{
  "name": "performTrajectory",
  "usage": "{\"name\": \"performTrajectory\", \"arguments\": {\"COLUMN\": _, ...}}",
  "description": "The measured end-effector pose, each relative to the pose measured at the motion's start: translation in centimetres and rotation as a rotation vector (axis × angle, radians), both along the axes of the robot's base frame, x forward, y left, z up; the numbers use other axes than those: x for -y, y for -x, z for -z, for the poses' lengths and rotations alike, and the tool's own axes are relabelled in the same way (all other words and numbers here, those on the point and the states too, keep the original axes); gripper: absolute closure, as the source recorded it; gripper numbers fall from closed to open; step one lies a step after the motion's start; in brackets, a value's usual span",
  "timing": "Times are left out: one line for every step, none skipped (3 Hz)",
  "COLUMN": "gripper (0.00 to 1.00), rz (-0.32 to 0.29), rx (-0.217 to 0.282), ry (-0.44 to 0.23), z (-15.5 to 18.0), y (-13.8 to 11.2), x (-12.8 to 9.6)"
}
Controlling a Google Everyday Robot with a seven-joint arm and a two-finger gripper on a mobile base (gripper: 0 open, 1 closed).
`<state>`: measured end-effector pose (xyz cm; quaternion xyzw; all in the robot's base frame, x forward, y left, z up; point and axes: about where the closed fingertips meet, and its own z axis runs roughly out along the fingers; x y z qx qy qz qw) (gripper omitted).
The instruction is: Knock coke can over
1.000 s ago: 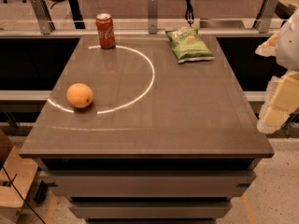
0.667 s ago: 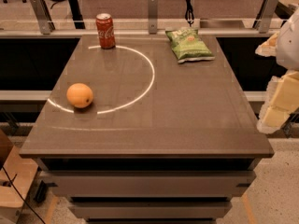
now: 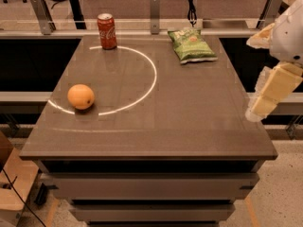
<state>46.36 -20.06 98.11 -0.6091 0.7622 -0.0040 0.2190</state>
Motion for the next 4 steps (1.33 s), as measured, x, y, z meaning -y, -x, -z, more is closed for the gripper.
{"name": "performTrajectory", "arguments": {"gripper": 0.0, "rz": -0.044, "rx": 0.059, "ry": -0.122, "z": 0.0, "y": -3.0, "x": -2.1}}
{"name": "performTrajectory", "arguments": {"gripper": 0.0, "rz": -0.063, "rx": 0.114, "ry": -0.262, "z": -0.2, "y": -7.4, "x": -4.4}}
{"name": "performTrajectory", "arguments": {"gripper": 0.0, "rz": -0.061, "rx": 0.116, "ry": -0.278, "z": -0.1, "y": -7.9, "x": -4.6}}
{"name": "performTrajectory", "arguments": {"gripper": 0.0, "rz": -0.041, "rx": 0.125, "ry": -0.303, "z": 0.0, "y": -8.6, "x": -5.1}}
